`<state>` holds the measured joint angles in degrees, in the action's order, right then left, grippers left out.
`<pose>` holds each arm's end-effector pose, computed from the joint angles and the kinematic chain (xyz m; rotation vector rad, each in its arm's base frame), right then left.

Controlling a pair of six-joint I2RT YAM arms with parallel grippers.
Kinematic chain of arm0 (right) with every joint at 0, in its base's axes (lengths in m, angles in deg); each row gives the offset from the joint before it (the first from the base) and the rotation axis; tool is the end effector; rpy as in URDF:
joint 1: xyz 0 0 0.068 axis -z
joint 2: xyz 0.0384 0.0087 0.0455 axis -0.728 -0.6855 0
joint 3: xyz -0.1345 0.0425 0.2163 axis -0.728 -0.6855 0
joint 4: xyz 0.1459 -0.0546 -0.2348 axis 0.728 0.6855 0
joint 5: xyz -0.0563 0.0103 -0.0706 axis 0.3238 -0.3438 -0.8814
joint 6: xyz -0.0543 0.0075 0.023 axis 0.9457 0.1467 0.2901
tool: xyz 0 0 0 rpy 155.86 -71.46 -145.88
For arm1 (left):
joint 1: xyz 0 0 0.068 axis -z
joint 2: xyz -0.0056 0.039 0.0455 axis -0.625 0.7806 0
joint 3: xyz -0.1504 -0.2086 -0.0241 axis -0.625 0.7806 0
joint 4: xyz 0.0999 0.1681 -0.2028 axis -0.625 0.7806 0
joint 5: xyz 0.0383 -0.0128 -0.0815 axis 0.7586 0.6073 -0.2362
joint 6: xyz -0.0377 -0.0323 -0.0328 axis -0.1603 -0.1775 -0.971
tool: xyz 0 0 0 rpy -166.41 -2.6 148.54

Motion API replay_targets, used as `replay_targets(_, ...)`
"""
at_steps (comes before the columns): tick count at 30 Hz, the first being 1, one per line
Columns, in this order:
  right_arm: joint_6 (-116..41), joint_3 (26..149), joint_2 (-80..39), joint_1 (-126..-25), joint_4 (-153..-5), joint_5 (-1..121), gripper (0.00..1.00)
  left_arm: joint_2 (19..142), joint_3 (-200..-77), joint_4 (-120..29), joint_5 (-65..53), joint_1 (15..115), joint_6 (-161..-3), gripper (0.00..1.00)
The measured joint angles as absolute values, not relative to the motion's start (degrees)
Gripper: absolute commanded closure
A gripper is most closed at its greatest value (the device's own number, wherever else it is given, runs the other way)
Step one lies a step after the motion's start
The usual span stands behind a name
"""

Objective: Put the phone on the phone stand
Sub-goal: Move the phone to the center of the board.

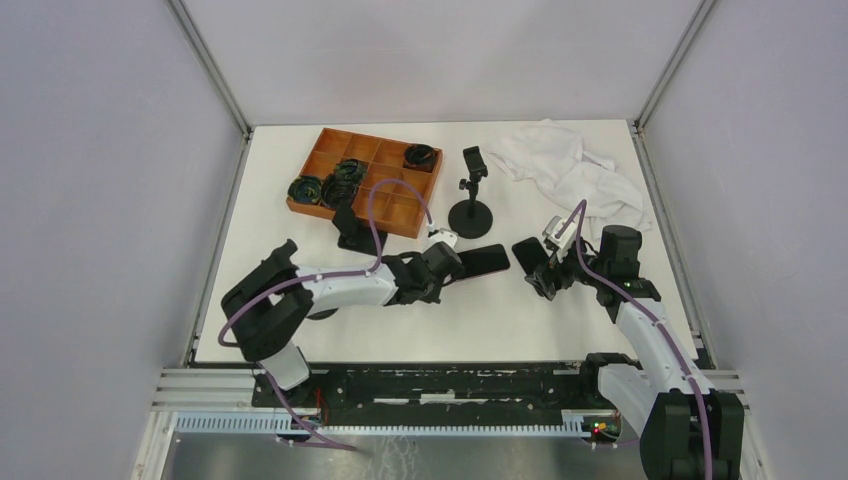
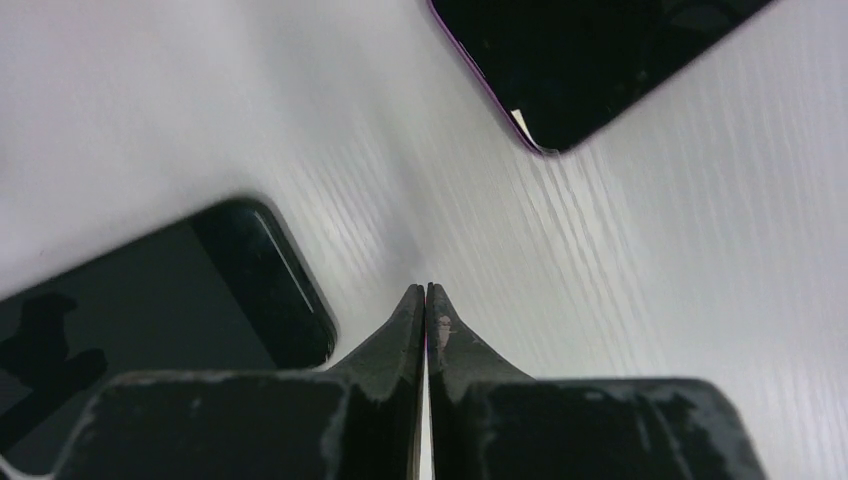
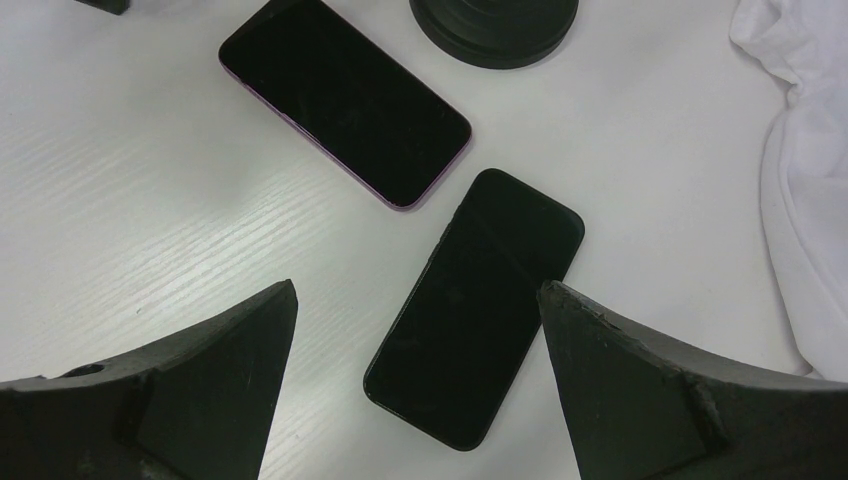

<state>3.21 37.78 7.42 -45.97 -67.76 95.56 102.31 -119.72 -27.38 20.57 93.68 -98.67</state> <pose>0.2177 0.0271 0.1796 -0.9565 1.8460 0.4856 0.2088 -0.2742 0.1232 0.4662 2.4836 -0.1640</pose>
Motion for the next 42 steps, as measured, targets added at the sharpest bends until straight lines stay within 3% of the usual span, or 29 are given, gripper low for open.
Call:
replay_targets(6,3.23,37.78,7.42,-45.97,-67.74,95.56,0.02,90.49,-115.96,-25.02,28.77,97.22,-98.74,0.90)
replay_targets(13,3.21,37.78,7.42,-45.97,-67.72,95.56,0.02,78.16,-109.32,-25.50,40.15,95.87,-100.57,0.73)
replay_targets(20,3.21,37.78,7.48,-45.97,-67.72,95.56,0.02,74.51,-102.52,-24.67,42.56,85.82,-106.67,0.67)
replay_targets(28,3.21,37.78,7.55,-45.97,-67.72,95.56,0.02,73.74,-100.29,-21.41,44.15,78.60,-113.58,0.72)
replay_targets(42,3.21,37.78,7.79,-45.97,-67.26,95.58,0.02,84.78,-102.26,-17.21,45.03,75.43,-119.22,0.76)
